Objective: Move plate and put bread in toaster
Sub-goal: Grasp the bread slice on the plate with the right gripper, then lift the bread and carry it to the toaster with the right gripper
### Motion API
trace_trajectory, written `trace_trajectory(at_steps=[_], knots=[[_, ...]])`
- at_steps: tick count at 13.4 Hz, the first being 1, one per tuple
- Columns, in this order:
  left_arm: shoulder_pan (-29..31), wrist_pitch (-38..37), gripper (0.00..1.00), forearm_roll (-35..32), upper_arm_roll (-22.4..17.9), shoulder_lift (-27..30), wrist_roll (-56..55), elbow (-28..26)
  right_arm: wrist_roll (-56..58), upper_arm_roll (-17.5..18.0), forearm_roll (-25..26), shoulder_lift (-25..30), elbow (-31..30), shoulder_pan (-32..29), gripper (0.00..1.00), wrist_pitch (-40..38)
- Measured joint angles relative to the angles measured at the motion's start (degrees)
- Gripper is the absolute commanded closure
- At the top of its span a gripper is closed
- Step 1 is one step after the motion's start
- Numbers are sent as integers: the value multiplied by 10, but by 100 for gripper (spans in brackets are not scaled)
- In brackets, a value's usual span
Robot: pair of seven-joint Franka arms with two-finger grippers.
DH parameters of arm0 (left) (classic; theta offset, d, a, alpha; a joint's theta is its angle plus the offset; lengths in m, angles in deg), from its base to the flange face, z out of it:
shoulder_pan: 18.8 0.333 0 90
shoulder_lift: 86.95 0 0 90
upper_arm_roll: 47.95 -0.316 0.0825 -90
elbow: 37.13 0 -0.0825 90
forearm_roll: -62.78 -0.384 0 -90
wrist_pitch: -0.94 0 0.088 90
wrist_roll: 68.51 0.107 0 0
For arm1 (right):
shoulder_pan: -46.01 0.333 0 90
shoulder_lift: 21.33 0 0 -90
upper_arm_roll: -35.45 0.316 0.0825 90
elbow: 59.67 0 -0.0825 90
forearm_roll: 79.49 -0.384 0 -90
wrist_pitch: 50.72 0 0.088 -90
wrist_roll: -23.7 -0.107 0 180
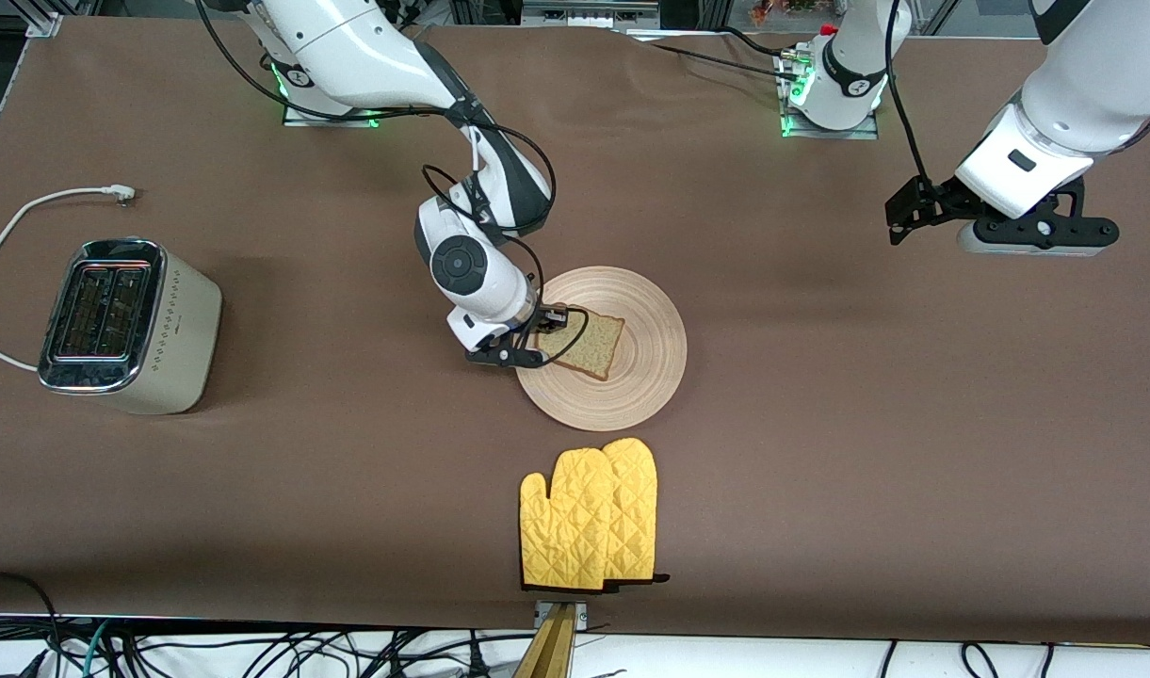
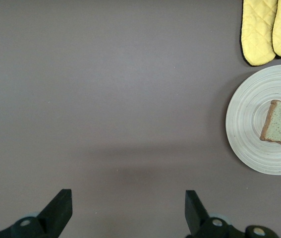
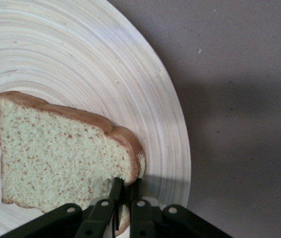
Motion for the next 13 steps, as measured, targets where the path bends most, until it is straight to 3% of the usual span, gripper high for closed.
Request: trace_trajectory(at_steps=[7,13], knots=[[-2,1,0,0,0,0,0,21,8,-2,34,1,10,5,100,-11],[-1,1,0,0,-1,-1,0,23,15,-63,66,42,68,5,100,-143]])
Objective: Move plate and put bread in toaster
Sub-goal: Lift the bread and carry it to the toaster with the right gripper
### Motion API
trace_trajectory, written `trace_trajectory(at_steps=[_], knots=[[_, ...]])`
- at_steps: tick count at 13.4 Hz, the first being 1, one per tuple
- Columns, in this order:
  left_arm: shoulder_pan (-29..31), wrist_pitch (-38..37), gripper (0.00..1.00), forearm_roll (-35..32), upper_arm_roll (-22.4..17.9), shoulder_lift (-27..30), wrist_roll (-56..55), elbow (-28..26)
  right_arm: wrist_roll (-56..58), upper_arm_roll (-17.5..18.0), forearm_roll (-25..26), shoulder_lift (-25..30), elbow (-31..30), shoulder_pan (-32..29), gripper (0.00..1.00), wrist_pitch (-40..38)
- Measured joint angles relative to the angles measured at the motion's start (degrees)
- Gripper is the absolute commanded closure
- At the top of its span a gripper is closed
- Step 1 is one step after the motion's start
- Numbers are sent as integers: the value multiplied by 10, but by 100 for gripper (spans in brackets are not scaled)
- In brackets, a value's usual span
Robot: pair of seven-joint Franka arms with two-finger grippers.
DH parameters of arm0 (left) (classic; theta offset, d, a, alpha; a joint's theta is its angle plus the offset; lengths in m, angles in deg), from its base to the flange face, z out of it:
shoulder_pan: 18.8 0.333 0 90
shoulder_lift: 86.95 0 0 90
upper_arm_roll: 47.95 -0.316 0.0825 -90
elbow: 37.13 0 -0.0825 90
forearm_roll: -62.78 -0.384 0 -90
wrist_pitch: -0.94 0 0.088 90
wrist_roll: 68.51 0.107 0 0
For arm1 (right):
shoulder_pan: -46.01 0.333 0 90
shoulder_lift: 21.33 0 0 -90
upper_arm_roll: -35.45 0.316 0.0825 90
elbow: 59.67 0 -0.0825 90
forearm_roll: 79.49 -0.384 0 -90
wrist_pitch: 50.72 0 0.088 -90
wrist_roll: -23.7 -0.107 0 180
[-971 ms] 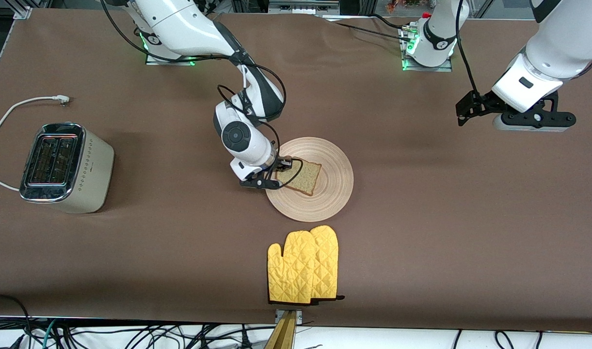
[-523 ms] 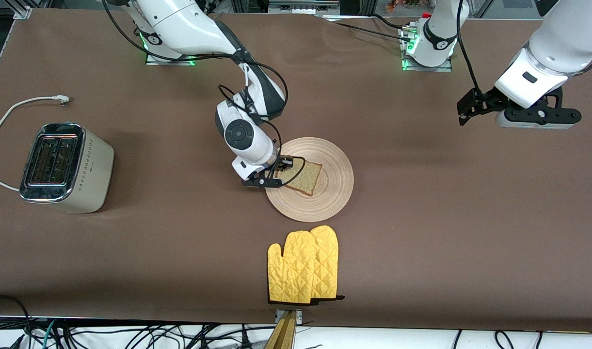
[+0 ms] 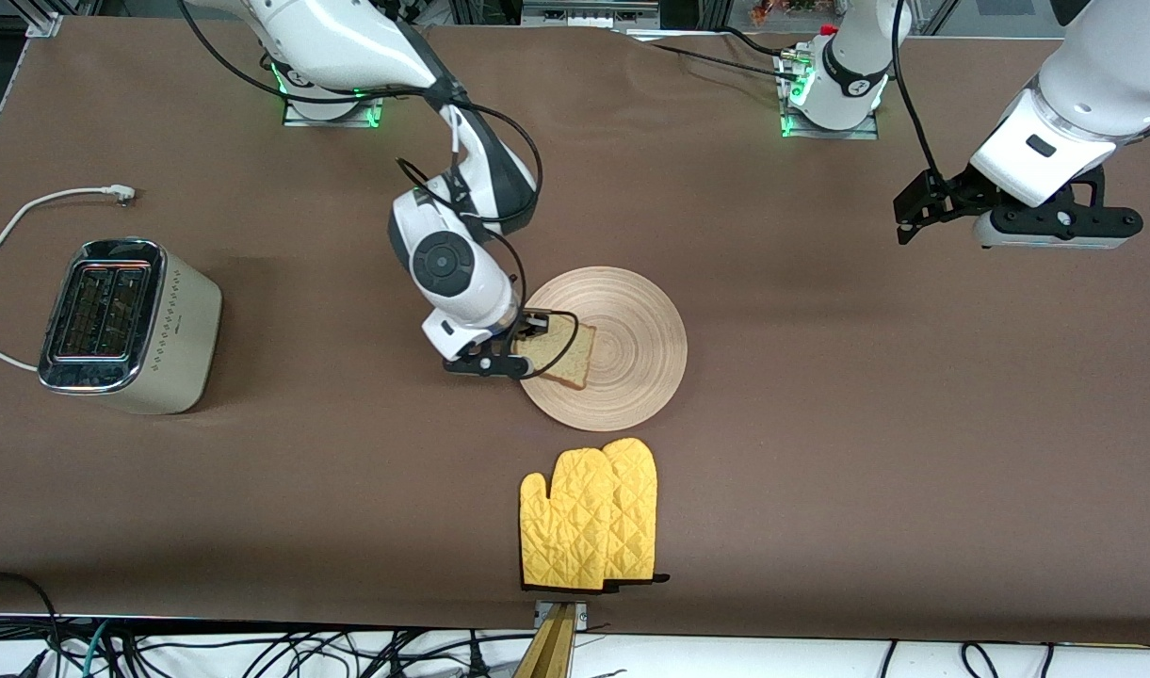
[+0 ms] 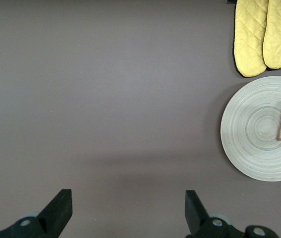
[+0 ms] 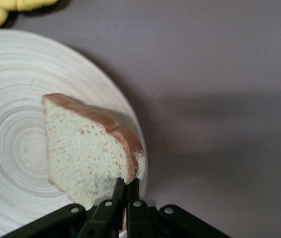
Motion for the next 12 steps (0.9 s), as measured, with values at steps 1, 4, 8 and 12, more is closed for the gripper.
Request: trace_trajectory(at_steps=[1,4,8,12], knots=[[0,0,0,0,0,0,0,0,1,-10,17,10,13,0,100,-34],[0,0,0,0,0,0,0,0,2,-42,55,35,58,0,100,-174],[0,0,0,0,0,0,0,1,76,-125,74,48,126,0,100,-358],[-1,0,0,0,0,0,0,1,201,-229,143,69,155,-1,100,-488]])
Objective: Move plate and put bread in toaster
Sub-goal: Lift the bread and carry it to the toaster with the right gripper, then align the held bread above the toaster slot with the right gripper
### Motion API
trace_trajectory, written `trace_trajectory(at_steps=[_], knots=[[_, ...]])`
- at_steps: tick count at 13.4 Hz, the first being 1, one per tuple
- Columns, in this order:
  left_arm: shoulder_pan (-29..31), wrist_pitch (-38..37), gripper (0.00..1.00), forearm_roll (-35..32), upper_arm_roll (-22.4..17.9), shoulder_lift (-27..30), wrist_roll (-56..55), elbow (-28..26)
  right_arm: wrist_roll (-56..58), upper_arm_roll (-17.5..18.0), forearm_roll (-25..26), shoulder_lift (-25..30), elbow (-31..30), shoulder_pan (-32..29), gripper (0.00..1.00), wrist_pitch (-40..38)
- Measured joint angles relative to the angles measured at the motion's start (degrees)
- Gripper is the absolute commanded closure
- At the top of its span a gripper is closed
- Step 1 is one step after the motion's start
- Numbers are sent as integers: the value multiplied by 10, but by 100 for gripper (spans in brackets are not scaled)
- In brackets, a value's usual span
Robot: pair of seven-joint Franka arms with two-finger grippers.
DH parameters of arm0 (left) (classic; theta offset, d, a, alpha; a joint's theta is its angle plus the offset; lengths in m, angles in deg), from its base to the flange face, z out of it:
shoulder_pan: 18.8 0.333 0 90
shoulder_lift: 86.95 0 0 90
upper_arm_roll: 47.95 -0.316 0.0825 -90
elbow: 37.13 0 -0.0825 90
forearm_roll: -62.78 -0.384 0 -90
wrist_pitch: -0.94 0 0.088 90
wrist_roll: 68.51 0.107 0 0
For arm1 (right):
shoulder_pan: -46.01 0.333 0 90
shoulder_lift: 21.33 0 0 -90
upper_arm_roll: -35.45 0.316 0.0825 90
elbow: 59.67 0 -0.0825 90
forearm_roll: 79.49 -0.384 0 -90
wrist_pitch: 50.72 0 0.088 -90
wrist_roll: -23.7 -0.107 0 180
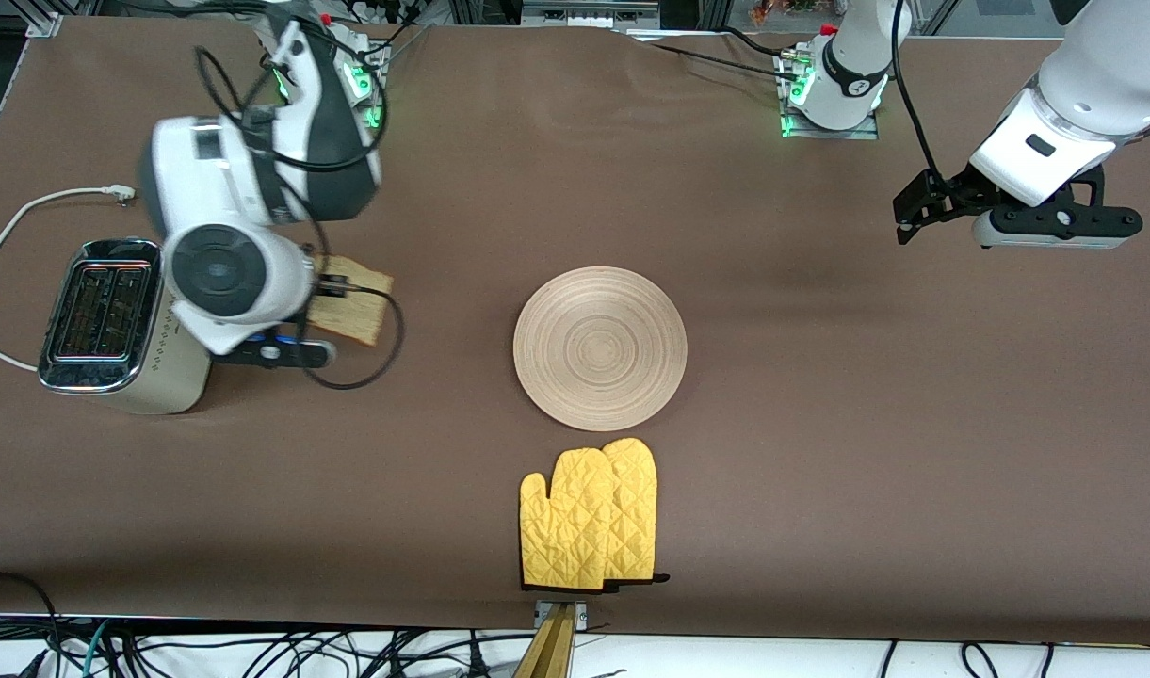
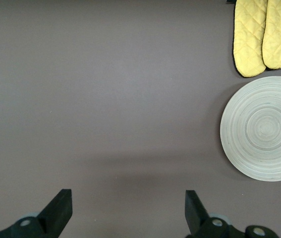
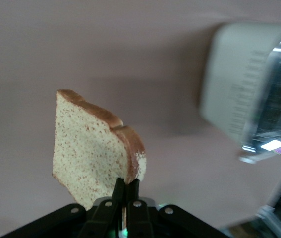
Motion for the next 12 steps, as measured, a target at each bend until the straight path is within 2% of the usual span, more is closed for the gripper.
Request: trace_trajectory(at_steps=[3,7,9,12], knots=[[0,0,0,0,0,0,0,0,83,-62,65,17,1,-1,100,-27],[-1,0,0,0,0,0,0,0,195,-146,118,15,-2,-7,100,-23],[-1,0,0,0,1,0,0,0,243,-162,133,10,-7,-33,100,5],[-2,0,0,0,1,0,0,0,291,-163,148,1,-32,-82,100,70]])
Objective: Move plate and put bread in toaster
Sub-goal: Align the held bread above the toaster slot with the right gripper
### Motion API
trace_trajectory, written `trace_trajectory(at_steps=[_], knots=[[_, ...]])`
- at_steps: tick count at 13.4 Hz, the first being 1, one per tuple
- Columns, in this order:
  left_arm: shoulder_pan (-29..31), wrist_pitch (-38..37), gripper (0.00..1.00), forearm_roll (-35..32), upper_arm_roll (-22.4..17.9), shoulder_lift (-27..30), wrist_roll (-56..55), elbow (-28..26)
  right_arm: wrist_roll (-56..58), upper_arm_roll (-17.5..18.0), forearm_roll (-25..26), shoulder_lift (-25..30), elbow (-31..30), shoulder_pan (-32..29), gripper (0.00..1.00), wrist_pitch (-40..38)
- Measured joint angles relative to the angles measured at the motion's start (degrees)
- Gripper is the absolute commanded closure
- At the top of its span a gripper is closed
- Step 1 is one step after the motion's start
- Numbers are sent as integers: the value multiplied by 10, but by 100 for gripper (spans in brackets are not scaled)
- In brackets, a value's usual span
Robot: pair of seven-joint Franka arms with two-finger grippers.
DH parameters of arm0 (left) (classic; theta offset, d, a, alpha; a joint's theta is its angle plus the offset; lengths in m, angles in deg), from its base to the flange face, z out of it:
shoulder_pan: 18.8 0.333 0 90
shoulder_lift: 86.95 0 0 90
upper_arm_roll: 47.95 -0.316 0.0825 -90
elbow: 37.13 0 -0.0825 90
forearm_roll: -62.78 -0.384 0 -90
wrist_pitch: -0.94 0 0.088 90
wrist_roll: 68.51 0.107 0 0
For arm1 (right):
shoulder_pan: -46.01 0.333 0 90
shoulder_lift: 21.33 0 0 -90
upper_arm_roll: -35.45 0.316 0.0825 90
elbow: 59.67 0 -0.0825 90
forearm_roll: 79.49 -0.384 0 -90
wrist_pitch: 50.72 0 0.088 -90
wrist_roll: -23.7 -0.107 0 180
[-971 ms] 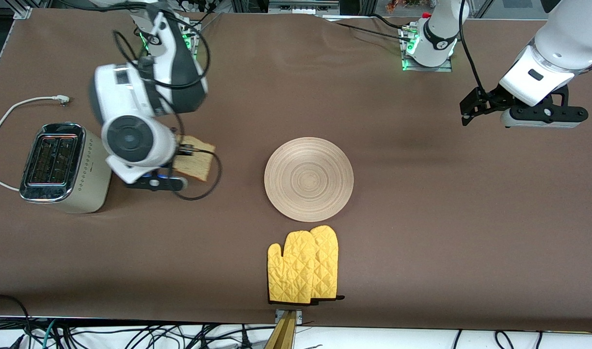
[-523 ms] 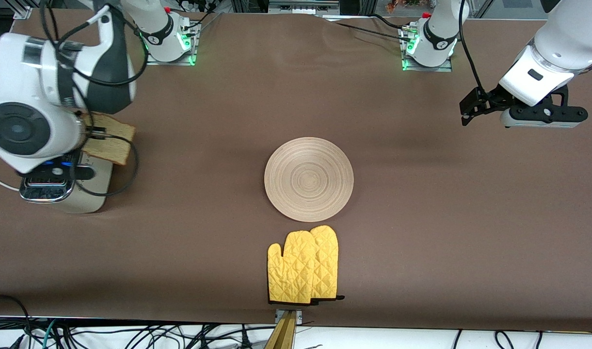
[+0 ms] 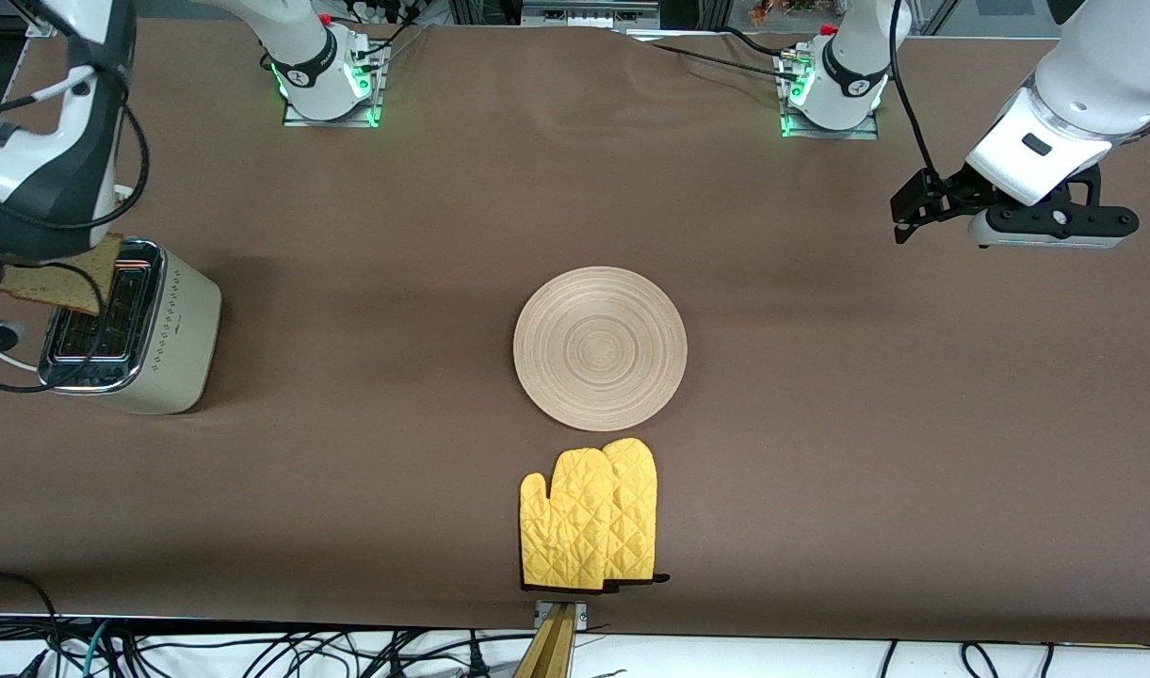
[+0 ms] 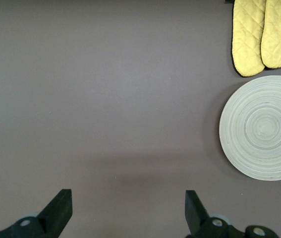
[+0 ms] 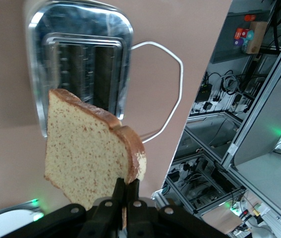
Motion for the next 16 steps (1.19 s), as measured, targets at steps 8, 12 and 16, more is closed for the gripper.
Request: trace_trajectory(at_steps=[8,12,16], knots=[[0,0,0,0,0,0,0,0,39,0,3,-43,-18,-39,100,88],[2,0,0,0,-1,-4,0,0,39,0,3,-54,-19,-42,100,115],[2,0,0,0,-1,-8,0,0,40,1,3,-72,-22,-50,100,146]])
